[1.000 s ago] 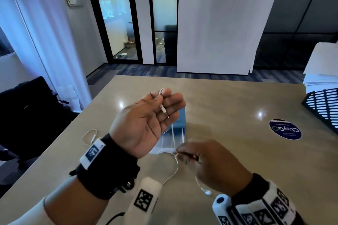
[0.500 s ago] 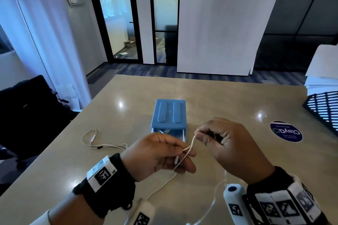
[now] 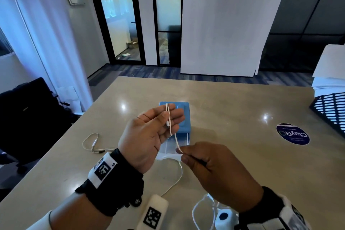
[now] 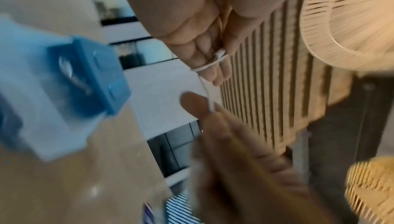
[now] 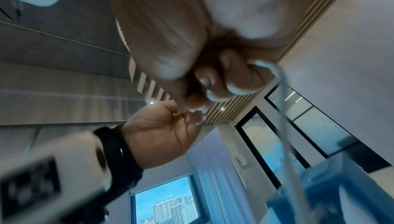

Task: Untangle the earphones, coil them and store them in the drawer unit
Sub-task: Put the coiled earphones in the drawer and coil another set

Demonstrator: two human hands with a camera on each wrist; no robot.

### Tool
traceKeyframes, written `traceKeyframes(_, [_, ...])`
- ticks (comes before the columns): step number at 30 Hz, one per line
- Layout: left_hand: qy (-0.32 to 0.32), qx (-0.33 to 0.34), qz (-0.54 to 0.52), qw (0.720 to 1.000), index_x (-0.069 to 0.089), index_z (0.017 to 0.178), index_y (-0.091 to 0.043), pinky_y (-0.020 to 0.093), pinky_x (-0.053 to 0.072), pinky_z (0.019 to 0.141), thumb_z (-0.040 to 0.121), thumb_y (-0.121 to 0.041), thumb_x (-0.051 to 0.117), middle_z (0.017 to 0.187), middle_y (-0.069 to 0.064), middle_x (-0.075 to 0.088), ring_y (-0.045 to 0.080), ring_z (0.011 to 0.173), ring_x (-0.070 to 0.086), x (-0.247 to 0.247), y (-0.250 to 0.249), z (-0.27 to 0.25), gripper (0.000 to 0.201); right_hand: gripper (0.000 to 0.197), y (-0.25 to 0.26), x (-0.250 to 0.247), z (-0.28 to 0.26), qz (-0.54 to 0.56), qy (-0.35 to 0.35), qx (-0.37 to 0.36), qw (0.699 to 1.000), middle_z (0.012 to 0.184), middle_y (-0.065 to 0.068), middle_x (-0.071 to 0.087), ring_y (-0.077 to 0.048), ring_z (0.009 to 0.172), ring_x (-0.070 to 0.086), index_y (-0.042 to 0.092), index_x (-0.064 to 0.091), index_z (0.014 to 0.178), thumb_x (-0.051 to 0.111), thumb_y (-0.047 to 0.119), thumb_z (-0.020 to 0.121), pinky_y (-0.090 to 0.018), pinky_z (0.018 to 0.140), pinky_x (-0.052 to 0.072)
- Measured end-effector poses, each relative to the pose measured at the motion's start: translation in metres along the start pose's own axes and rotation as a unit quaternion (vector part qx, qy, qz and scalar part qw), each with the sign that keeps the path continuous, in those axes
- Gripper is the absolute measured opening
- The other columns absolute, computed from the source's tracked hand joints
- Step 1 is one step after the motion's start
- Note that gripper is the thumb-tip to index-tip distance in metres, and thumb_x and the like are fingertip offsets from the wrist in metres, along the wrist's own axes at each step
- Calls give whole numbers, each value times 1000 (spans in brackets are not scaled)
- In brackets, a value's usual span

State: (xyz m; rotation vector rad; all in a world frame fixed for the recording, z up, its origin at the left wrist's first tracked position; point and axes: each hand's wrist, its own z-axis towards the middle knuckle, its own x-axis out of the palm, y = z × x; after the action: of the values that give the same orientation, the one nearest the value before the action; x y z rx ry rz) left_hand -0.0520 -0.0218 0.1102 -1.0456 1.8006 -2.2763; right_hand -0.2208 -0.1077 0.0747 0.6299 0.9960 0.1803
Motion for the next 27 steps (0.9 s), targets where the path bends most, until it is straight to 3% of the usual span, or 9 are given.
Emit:
traceKeyframes(3, [16,88,286,954,72,109,-19,27,55,86,98,-6,55,103,0,78,12,102,71,-10,9,-1,24,28,9,-20,3,-19,18,-41,999,76,14,62,-6,74,59,27,69,91,50,46,96,-33,71,50])
traceKeyframes(5, [104,50,382,917,74,104,-17,34,54,88,96,-13,59,96,-1,77,11,97,70,-13,17,-5,18,17,9,-35,9,-12,-20,-42,999,71,15,59,-5,69,57,27,68,85,60,39,93,-28,66,48])
traceKeyframes(10, [177,-194,62,963,67,102,5,35,52,84,85,-6,53,71,11,61,29,83,67,-6,12,-19,25,7,-23,-39,20,-6,-109,-4,994,78,14,69,-7,79,64,29,77,91,74,23,91,-25,71,49])
traceKeyframes(15, [55,-126,-191,972,66,108,1,32,57,88,98,-5,44,82,8,69,23,94,71,4,-10,-9,25,22,-24,5,4,47,-14,38,998,101,19,78,9,90,69,36,77,113,70,27,94,-15,81,53])
traceKeyframes(18, [-32,9,36,999,68,108,-6,35,56,92,100,-6,48,92,9,76,27,99,71,-1,-7,6,22,24,-6,21,-3,8,49,3,999,102,15,77,4,87,68,37,71,113,55,41,95,-14,76,52])
traceKeyframes(19, [-33,64,190,979,69,104,-13,36,56,92,100,-9,51,91,5,77,25,97,72,-7,-2,7,19,25,-1,19,-3,-5,45,-11,999,96,12,75,-3,85,67,33,71,108,51,44,96,-22,77,53])
traceKeyframes(21, [55,120,468,874,67,91,-24,35,56,83,99,-19,54,84,-8,73,12,84,70,-16,6,4,16,25,3,8,2,-23,21,-30,999,84,10,69,-8,78,63,29,69,97,49,44,99,-32,73,51])
traceKeyframes(23, [145,68,546,822,64,85,-23,33,53,72,98,-15,53,75,-11,66,4,70,60,-18,15,-3,19,20,-1,-10,7,-32,-5,-34,999,82,13,67,-5,76,61,31,69,95,53,43,98,-32,71,50])
traceKeyframes(27, [178,-124,239,946,68,92,4,22,49,66,88,-11,56,67,11,57,18,67,62,-21,16,-12,20,11,-21,-34,15,-56,-54,-28,997,75,16,61,-5,72,58,31,70,91,61,36,95,-33,67,50])
